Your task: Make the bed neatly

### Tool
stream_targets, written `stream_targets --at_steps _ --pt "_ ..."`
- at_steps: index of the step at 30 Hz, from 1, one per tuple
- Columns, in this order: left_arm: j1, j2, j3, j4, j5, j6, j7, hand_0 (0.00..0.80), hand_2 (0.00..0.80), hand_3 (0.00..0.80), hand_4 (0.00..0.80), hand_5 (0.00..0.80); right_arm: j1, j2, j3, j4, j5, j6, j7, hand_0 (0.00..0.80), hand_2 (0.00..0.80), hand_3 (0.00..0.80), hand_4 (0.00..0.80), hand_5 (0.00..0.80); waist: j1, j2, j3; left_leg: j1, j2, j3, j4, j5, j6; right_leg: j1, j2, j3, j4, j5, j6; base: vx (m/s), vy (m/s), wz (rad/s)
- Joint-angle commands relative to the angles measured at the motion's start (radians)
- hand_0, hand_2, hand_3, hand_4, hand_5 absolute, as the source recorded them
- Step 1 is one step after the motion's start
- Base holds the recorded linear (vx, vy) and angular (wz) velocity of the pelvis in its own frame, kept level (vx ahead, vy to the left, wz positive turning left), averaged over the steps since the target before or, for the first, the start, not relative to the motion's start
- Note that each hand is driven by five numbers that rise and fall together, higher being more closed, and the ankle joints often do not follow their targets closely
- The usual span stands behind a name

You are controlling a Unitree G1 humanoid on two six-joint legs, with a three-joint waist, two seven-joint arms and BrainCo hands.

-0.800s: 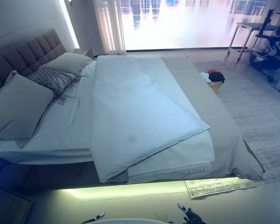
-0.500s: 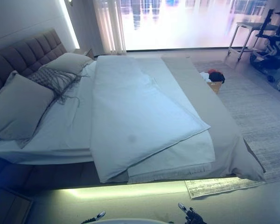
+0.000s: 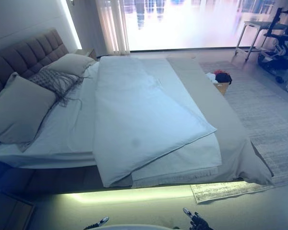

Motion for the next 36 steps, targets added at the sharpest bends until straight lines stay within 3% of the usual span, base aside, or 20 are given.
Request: stream_targets --at_steps 1,7,10,11,12,13,14,16,18,20,24,26,28,30,34,36 --pt "-0.084 -0.067 -0.021 0.041 0.028 0.010 -0.015 0.000 0.000 0.000 0.000 0.000 -0.085 0.020 0.011 0.064 -0.052 -0.018 -0.065 0.000 0.000 0.000 0.000 0.000 0.002 -0.024 0.055 -0.031 -0.032 0.048 0.004 0.042 0.041 0.072 0.029 0.033 0.006 -0.052 0.004 0.034 -0.045 0.00" --pt "-0.079 -0.068 -0.011 0.047 0.022 0.003 -0.004 0.000 0.000 0.000 0.000 0.000 -0.084 0.021 0.011 0.077 -0.074 -0.002 -0.072 0.000 0.000 0.000 0.000 0.000 0.003 -0.030 0.057 -0.021 -0.028 0.043 0.028 0.033 0.038 0.081 0.034 0.040 0.013 -0.062 -0.005 0.061 -0.068 0.00" --pt "-0.080 -0.065 0.009 0.046 -0.002 -0.021 0.009 0.000 0.000 0.000 0.000 0.000 -0.093 0.022 0.026 0.069 -0.094 0.017 -0.068 0.000 0.000 0.000 0.000 0.000 0.010 -0.056 0.076 -0.101 -0.022 0.041 0.238 0.015 0.025 0.062 0.024 0.033 0.065 -0.073 -0.030 0.017 -0.111 0.01" --pt "-0.082 -0.064 0.011 0.046 -0.007 -0.026 0.009 0.000 0.000 0.000 0.000 0.000 -0.095 0.020 0.030 0.066 -0.094 0.018 -0.067 0.000 0.000 0.000 0.000 0.000 0.012 -0.059 0.080 -0.128 -0.023 0.032 0.286 0.026 0.022 0.057 0.024 0.029 0.074 -0.076 -0.035 -0.021 -0.096 0.09" --pt "-0.087 -0.063 0.020 0.046 -0.023 -0.041 0.004 0.000 0.000 0.000 0.000 0.000 -0.094 0.012 0.040 0.055 -0.097 0.020 -0.070 0.000 0.000 0.000 0.000 0.000 0.022 -0.061 0.105 -0.215 -0.018 0.012 0.406 0.107 0.005 0.054 0.028 0.024 0.094 -0.085 -0.052 -0.009 -0.044 0.17" --pt "-0.089 -0.063 0.027 0.044 -0.036 -0.043 0.000 0.000 0.000 0.000 0.000 0.000 -0.094 0.006 0.045 0.047 -0.104 0.022 -0.081 0.000 0.000 0.000 0.000 0.000 0.027 -0.057 0.120 -0.264 -0.005 0.007 0.426 0.150 -0.008 0.055 0.035 0.026 0.103 -0.090 -0.058 0.032 -0.006 0.24" --pt "-0.091 -0.063 0.033 0.042 -0.044 -0.042 0.000 0.000 0.000 0.000 0.000 0.000 -0.094 0.001 0.047 0.044 -0.108 0.024 -0.091 0.000 0.000 0.000 0.000 0.000 0.028 -0.055 0.128 -0.276 0.004 0.016 0.413 0.159 -0.014 0.057 0.038 0.030 0.107 -0.094 -0.057 0.123 0.095 0.16" --pt "-0.091 -0.062 0.044 0.039 -0.059 -0.037 -0.003 0.000 0.000 0.000 0.000 0.000 -0.102 -0.016 0.037 0.053 -0.103 0.019 -0.100 0.000 0.000 0.000 0.000 0.000 0.027 -0.037 0.137 -0.260 0.056 0.068 0.243 0.190 -0.032 0.073 0.045 0.030 0.102 -0.108 -0.043 0.218 0.174 0.00" --pt "-0.092 -0.060 0.041 0.042 -0.063 -0.038 0.000 0.000 0.000 0.000 0.000 0.000 -0.104 -0.027 0.022 0.052 -0.102 0.010 -0.103 0.000 0.000 0.000 0.000 0.000 0.034 -0.026 0.140 -0.260 0.103 0.057 0.124 0.270 -0.053 0.097 0.043 0.036 0.094 -0.122 -0.036 0.250 0.190 0.03" --pt "-0.088 -0.057 0.049 0.051 -0.057 -0.058 0.002 0.000 0.000 0.000 0.000 0.000 -0.101 -0.038 0.010 0.048 -0.077 -0.002 -0.096 0.000 0.000 0.000 0.000 0.000 0.050 -0.025 0.140 -0.286 0.150 0.018 0.040 0.337 -0.072 0.138 0.032 0.057 0.085 -0.142 -0.031 0.262 0.199 -0.21" --pt "-0.070 -0.058 0.069 0.059 -0.024 -0.097 0.006 0.000 0.000 0.000 0.000 0.000 -0.086 -0.048 -0.024 0.055 -0.051 -0.015 -0.088 0.000 0.000 0.000 0.000 0.000 0.051 -0.025 0.118 -0.283 0.203 0.016 0.022 0.322 -0.076 0.190 -0.015 0.081 0.096 -0.186 -0.009 0.290 0.312 0.05" --pt "-0.076 -0.056 0.069 0.061 0.015 -0.098 0.012 0.000 0.000 0.000 0.000 0.000 -0.079 -0.046 -0.045 0.072 -0.051 -0.027 -0.103 0.000 0.000 0.000 0.000 0.000 0.043 -0.018 0.098 -0.260 0.190 0.030 0.026 0.259 -0.062 0.194 -0.062 0.084 0.127 -0.196 0.014 0.338 0.469 -0.28" --pt "-0.086 -0.051 0.053 0.061 0.028 -0.087 0.023 0.000 0.000 0.000 0.000 0.000 -0.070 -0.045 -0.068 0.074 -0.026 -0.021 -0.119 0.000 0.000 0.000 0.000 0.000 0.036 -0.011 0.090 -0.264 0.172 0.044 0.067 0.240 -0.063 0.191 -0.103 0.072 0.161 -0.193 0.042 0.319 0.467 -0.02" --pt "-0.098 -0.038 0.044 0.050 0.041 -0.081 0.018 0.000 0.000 0.000 0.000 0.000 -0.061 -0.039 -0.094 0.068 -0.015 -0.019 -0.104 0.000 0.000 0.000 0.000 0.000 0.030 -0.017 0.083 -0.285 0.130 0.049 0.148 0.188 -0.039 0.189 -0.143 0.082 0.179 -0.169 0.064 0.303 0.431 0.04" --pt "-0.115 -0.024 0.010 0.027 0.053 -0.056 -0.002 0.000 0.000 0.000 0.000 0.000 -0.068 -0.027 -0.105 0.048 -0.020 -0.033 -0.095 0.000 0.000 0.000 0.000 0.000 0.021 -0.009 0.073 -0.263 0.054 0.055 0.190 0.115 0.023 0.135 -0.220 0.107 0.238 -0.064 0.069 0.284 0.407 -0.21" --pt "-0.116 -0.018 -0.002 0.026 0.054 -0.054 -0.006 0.000 0.000 0.000 0.000 0.000 -0.071 -0.023 -0.103 0.045 -0.031 -0.035 -0.093 0.000 0.000 0.000 0.000 0.000 0.026 -0.005 0.066 -0.263 0.028 0.070 0.198 0.092 0.044 0.117 -0.247 0.094 0.272 -0.027 0.066 0.225 0.319 0.22"
